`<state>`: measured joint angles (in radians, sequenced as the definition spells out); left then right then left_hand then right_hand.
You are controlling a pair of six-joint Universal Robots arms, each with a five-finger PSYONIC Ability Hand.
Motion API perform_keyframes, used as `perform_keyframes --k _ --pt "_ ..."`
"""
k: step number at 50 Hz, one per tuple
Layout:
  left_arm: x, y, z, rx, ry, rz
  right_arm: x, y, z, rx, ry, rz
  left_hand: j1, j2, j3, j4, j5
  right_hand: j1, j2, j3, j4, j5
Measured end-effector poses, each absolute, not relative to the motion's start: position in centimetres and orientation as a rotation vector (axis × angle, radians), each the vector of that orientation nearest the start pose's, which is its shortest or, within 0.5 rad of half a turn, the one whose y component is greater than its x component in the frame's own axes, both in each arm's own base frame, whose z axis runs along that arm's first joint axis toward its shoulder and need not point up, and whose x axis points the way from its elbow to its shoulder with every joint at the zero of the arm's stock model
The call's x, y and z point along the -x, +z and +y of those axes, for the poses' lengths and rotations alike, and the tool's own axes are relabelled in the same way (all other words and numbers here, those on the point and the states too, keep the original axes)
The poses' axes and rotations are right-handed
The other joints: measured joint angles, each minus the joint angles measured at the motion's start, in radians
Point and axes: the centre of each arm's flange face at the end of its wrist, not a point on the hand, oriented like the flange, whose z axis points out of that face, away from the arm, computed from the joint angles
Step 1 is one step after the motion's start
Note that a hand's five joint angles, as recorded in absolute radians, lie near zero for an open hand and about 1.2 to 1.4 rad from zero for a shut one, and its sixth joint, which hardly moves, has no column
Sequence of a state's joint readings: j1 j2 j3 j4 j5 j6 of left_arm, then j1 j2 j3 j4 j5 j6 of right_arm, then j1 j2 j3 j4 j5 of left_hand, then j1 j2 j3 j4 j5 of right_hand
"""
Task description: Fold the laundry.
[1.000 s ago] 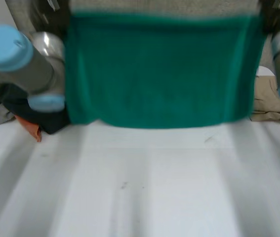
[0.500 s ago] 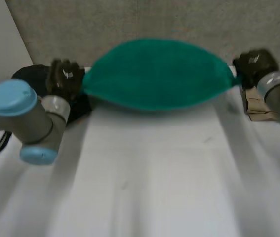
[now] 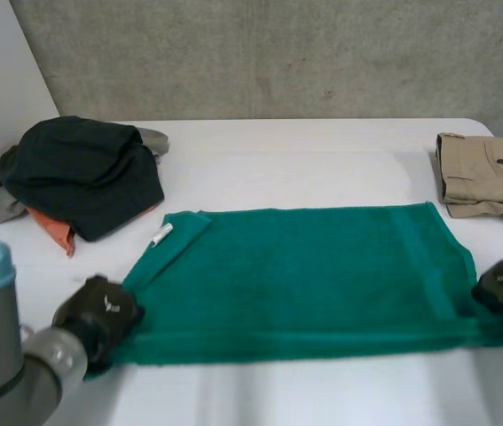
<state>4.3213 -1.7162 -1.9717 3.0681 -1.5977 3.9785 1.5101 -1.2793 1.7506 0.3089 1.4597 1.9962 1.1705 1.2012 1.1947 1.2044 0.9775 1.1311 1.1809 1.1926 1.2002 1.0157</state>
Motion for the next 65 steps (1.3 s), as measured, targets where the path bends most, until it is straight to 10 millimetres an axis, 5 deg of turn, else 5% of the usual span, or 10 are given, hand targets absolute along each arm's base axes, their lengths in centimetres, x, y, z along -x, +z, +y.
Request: perform_keyframes --k 13,21,23,26,30,37,45,55,61,65 --pt "24.5 16.4 -28.6 -1.213 -1.594 1.927 -16.1 17.3 -35.4 1.528 -1.836 2.600 0.000 0.000 0.000 0.000 0.000 0.000 0.000 0.000 0.000 0.000" --pt "27.8 29.3 -36.5 -0.823 -2.146 1.480 -17.8 28.9 -42.1 1.095 -2.675 2.192 0.000 0.000 0.000 0.000 0.000 0.000 0.000 0.000 0.000 0.000" --pt "27.9 30.9 -36.9 -0.773 -2.204 1.421 -17.9 30.0 -42.3 1.044 -2.732 2.143 0.000 0.000 0.000 0.000 0.000 0.000 0.000 0.000 0.000 0.000" --pt "28.0 36.7 -37.6 -0.597 -2.389 1.209 -17.8 35.7 -42.7 0.809 -2.954 1.883 0.000 0.000 0.000 0.000 0.000 0.000 0.000 0.000 0.000 0.000" --pt "27.7 38.7 -37.8 -0.535 -2.453 1.144 -17.8 38.8 -41.8 0.729 -3.013 1.753 0.000 0.000 0.000 0.000 0.000 0.000 0.000 0.000 0.000 -0.001" --pt "27.6 35.8 -37.9 -0.598 -2.411 1.284 -17.9 38.2 -40.9 0.771 -2.924 1.817 0.000 0.000 0.000 0.000 0.015 0.000 0.000 0.000 0.000 0.006" --pt "27.1 27.9 -35.5 -0.768 -2.238 1.598 -17.8 31.1 -39.8 0.931 -2.574 2.143 0.000 0.000 0.000 0.000 0.015 0.000 0.000 0.000 0.000 0.007" --pt "24.4 19.7 -25.0 -1.091 -1.874 1.933 -14.5 21.8 -33.4 1.354 -1.801 2.611 0.000 0.000 0.001 0.000 0.015 0.000 0.000 0.000 0.000 0.007" --pt "21.6 16.5 -17.1 -1.382 -1.473 2.080 -11.2 20.2 -27.9 1.663 -1.328 2.759 0.000 0.000 0.001 0.000 0.015 0.000 0.000 0.000 0.000 0.007" --pt "20.5 16.0 -14.5 -1.498 -1.292 2.116 -9.8 19.9 -26.2 1.764 -1.202 2.778 0.000 0.000 0.001 0.000 0.015 0.000 0.000 0.000 0.000 0.007"
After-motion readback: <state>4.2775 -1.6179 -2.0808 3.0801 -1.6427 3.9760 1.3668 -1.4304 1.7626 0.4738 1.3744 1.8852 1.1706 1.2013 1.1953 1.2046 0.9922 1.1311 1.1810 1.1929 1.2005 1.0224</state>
